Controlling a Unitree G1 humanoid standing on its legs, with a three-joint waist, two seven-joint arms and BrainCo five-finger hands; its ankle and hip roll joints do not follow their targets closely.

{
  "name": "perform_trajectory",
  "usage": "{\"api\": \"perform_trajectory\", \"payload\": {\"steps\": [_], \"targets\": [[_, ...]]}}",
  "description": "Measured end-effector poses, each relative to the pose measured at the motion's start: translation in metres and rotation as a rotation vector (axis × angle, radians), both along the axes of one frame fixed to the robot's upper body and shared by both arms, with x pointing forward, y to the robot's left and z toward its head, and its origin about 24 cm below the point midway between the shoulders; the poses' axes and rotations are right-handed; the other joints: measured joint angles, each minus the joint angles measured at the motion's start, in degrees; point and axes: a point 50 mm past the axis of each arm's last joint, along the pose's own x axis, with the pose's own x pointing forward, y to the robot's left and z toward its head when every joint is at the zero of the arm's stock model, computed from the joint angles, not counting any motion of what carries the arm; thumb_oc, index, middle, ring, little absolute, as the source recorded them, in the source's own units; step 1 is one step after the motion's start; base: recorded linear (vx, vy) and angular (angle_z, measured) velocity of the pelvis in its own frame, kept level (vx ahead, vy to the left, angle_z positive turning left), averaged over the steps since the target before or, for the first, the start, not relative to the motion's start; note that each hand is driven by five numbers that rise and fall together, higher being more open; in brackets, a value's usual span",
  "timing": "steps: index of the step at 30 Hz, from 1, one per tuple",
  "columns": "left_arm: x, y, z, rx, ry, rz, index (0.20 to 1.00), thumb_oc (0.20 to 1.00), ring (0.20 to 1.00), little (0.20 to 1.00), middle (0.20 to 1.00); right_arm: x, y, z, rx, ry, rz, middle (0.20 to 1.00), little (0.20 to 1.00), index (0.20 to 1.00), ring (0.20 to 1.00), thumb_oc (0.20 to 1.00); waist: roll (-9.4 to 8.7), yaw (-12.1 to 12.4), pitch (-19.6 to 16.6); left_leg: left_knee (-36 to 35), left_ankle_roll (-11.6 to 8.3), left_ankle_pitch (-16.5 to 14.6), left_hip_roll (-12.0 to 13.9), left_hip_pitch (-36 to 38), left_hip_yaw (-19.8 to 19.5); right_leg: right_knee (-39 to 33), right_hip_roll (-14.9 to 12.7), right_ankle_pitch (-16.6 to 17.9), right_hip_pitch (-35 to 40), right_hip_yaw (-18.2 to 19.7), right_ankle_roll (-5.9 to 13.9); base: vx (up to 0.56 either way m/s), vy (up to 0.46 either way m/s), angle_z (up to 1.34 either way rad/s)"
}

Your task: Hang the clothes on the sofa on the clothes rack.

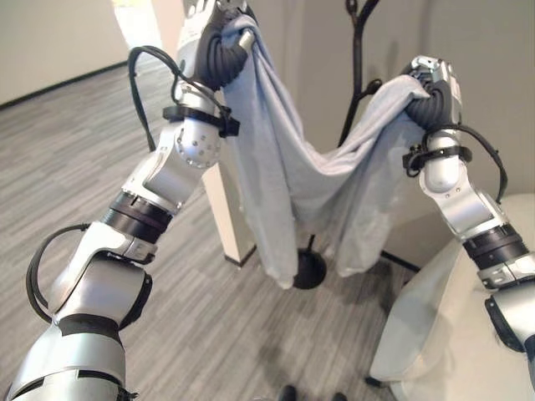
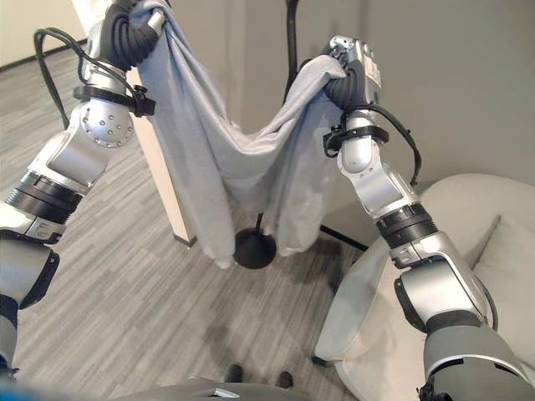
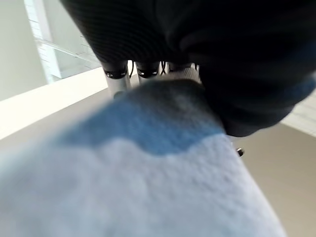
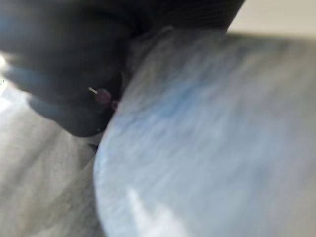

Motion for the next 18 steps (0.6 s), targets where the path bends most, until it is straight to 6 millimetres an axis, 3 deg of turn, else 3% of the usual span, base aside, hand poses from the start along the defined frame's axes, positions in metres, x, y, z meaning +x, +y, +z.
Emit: {"api": "perform_trajectory", "payload": {"steps": [2,3,5,8,9,10,11,12,13,14,15,16,17,18], "targets": [[0.001,0.0,-0.004,0.001,0.012,0.0,0.2,0.2,0.2,0.2,0.2,0.001,-0.002,-0.001,0.001,0.007,-0.011,0.2,0.2,0.2,0.2,0.2,0.9,-0.3,0.5,-0.2,-0.9,-1.0,-0.2,2.3,-0.1,5.2,-1.2,-0.7,-0.6,0.3,0.22,0.09,0.167,-0.07],[0.0,0.0,-0.003,0.0,0.011,-0.001,0.2,0.2,0.2,0.2,0.2,0.001,-0.003,-0.001,0.007,0.005,-0.019,0.2,0.2,0.2,0.2,0.2,1.31,-0.2,0.5,-0.3,-0.74,-1.4,-0.4,3.4,-0.2,7.0,-1.9,-1.6,-1.1,0.2,1.14,0.15,0.127,-0.01],[0.0,0.0,-0.002,-0.002,0.006,-0.003,0.2,0.2,0.2,0.2,0.2,0.0,-0.005,0.0,0.015,0.003,-0.024,0.2,0.2,0.2,0.2,0.2,1.71,0.1,0.6,-0.1,-0.34,-1.6,-0.6,4.2,-0.4,8.7,-2.9,-1.6,-1.5,0.4,1.18,0.17,0.046,0.07],[0.0,-0.001,0.003,-0.003,-0.004,-0.002,0.2,0.2,0.2,0.2,0.2,0.0,-0.008,0.003,0.019,-0.006,-0.033,0.2,0.2,0.2,0.2,0.2,2.35,-0.5,0.1,-1.1,-0.84,-1.5,-0.1,5.1,-3.1,-1.6,-1.2,-1.2,-1.3,0.2,1.29,0.19,-0.052,0.32],[0.001,-0.001,0.003,-0.007,-0.001,-0.002,0.2,0.2,0.2,0.2,0.2,0.0,-0.005,-0.001,0.019,0.003,-0.025,0.2,0.2,0.2,0.2,0.2,1.16,-0.7,0.1,0.3,-6.02,-6.4,1.5,4.8,3.5,-10.8,-0.9,2.6,-0.9,0.2,1.46,0.26,-0.062,0.73],[0.003,-0.004,0.007,-0.014,-0.007,-0.003,0.2,0.2,0.2,0.2,0.2,0.0,-0.004,0.001,0.013,-0.003,-0.018,0.2,0.2,0.2,0.2,0.2,0.26,-2.7,0.2,1.3,-2.99,-7.1,2.5,4.0,9.7,-10.8,-4.0,4.0,-1.7,0.7,3.48,0.35,-0.043,0.71],[0.002,-0.006,0.009,-0.015,-0.019,-0.011,0.2,0.2,0.2,0.2,0.2,-0.002,-0.003,0.004,0.022,-0.02,-0.015,0.2,0.2,0.2,0.2,0.2,0.22,-3.2,-0.3,0.1,4.15,-5.5,1.2,5.0,8.2,-10.8,-7.0,6.2,-4.9,2.1,6.74,0.33,-0.023,0.92],[0.003,-0.011,0.008,-0.025,-0.017,-0.025,0.2,0.2,0.2,0.2,0.2,-0.003,-0.007,0.007,0.013,-0.028,-0.028,0.2,0.2,0.2,0.2,0.2,1.48,-4.1,-0.2,-0.1,4.3,-5.5,1.4,5.3,5.9,-10.8,-8.1,6.7,-8.1,3.9,6.78,0.35,-0.016,0.7],[0.003,-0.014,0.009,-0.038,-0.018,-0.035,0.2,0.2,0.2,0.2,0.2,-0.004,-0.011,0.012,0.002,-0.046,-0.041,0.2,0.2,0.2,0.2,0.2,2.9,-4.5,0.4,-0.2,4.32,-5.4,1.9,5.6,4.6,-10.8,-7.4,7.2,-10.7,5.1,6.5,0.49,-0.174,0.81],[0.007,-0.014,0.005,-0.051,0.001,-0.025,0.2,0.2,0.2,0.2,0.2,-0.006,-0.011,0.016,-0.028,-0.07,-0.048,0.2,0.2,0.2,0.2,0.2,6.5,-4.9,2.1,-0.8,2.51,-6.3,4.4,8.9,2.7,-10.4,0.8,8.2,-13.0,4.5,4.1,0.4,-0.16,0.71],[0.011,-0.012,0.003,-0.051,0.014,-0.008,0.2,0.2,0.2,0.2,0.2,-0.006,-0.007,0.015,-0.037,-0.07,-0.044,0.2,0.2,0.2,0.2,0.2,6.16,-6.0,2.3,1.2,-1.79,-6.3,4.1,9.2,1.2,-8.4,6.2,8.2,-13.6,3.2,-0.22,0.5,-0.276,1.12],[0.011,-0.01,0.01,-0.048,-0.004,0.008,0.2,0.2,0.2,0.2,0.2,-0.006,-0.002,0.022,-0.047,-0.095,-0.032,0.2,0.2,0.2,0.2,0.2,-3.35,-7.1,2.3,11.3,-8.61,-2.5,-4.5,5.5,-0.5,-2.6,4.8,9.8,-13.8,3.8,-8.28,0.31,-0.196,1.49],[0.006,-0.015,0.017,-0.036,-0.034,-0.017,0.2,0.2,0.2,0.2,0.2,-0.009,-0.011,0.036,-0.034,-0.137,-0.059,0.2,0.2,0.2,0.2,0.2,-9.56,-8.0,1.8,19.3,-2.94,-7.4,-8.3,1.9,0.5,-4.4,1.5,14.1,-11.4,4.0,-13.96,0.4,-0.269,1.62],[-0.003,-0.024,0.015,-0.047,-0.065,-0.072,0.2,0.2,0.2,0.2,0.2,-0.016,-0.031,0.053,-0.005,-0.202,-0.115,0.2,0.2,0.2,0.2,0.2,-7.39,-5.8,0.2,16.7,-2.28,-15.3,-2.7,0.0,-3.7,-3.7,2.4,7.9,-11.8,2.8,-6.82,0.34,-0.286,0.56]]}}
